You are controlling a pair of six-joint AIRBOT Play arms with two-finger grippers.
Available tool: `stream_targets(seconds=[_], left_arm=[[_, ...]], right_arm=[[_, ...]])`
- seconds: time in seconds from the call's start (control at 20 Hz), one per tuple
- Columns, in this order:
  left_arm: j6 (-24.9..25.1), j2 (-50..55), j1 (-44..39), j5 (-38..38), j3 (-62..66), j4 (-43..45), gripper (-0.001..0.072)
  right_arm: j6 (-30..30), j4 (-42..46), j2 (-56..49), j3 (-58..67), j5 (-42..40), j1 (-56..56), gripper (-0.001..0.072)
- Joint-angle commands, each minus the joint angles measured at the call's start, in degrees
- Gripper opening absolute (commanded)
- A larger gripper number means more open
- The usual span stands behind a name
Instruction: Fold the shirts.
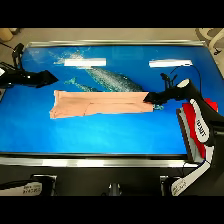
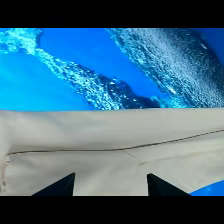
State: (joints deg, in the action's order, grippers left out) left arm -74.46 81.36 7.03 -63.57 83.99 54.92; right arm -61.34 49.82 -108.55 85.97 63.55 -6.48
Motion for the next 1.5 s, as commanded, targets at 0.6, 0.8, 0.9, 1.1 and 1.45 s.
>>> stream_targets(seconds=[0.6, 0.8, 0.9, 1.1, 1.45], left_arm=[[-5.7, 15.4, -20.9, 12.4, -0.1, -10.6, 0.0025], [-5.5, 22.7, -28.8, 19.8, -0.1, -24.3, 0.0024], [-5.5, 25.5, -33.3, 22.6, -0.1, -29.4, 0.0024], [-5.5, 30.3, -41.6, 27.9, 0.3, -39.6, 0.0023], [1.4, 27.3, -38.7, 23.6, 3.3, -38.7, 0.0020]], right_arm=[[5.9, -2.7, 16.6, 0.0, 2.1, 2.3, 0.0017], [5.9, -2.7, 23.9, 0.0, 6.1, 2.3, 0.0016], [5.9, -2.7, 27.2, 0.0, 8.9, 2.3, 0.0016], [5.6, -2.6, 33.6, 0.0, 16.5, 2.3, 0.0016], [5.1, -3.5, 36.2, 0.0, 8.5, 4.3, 0.0015]])
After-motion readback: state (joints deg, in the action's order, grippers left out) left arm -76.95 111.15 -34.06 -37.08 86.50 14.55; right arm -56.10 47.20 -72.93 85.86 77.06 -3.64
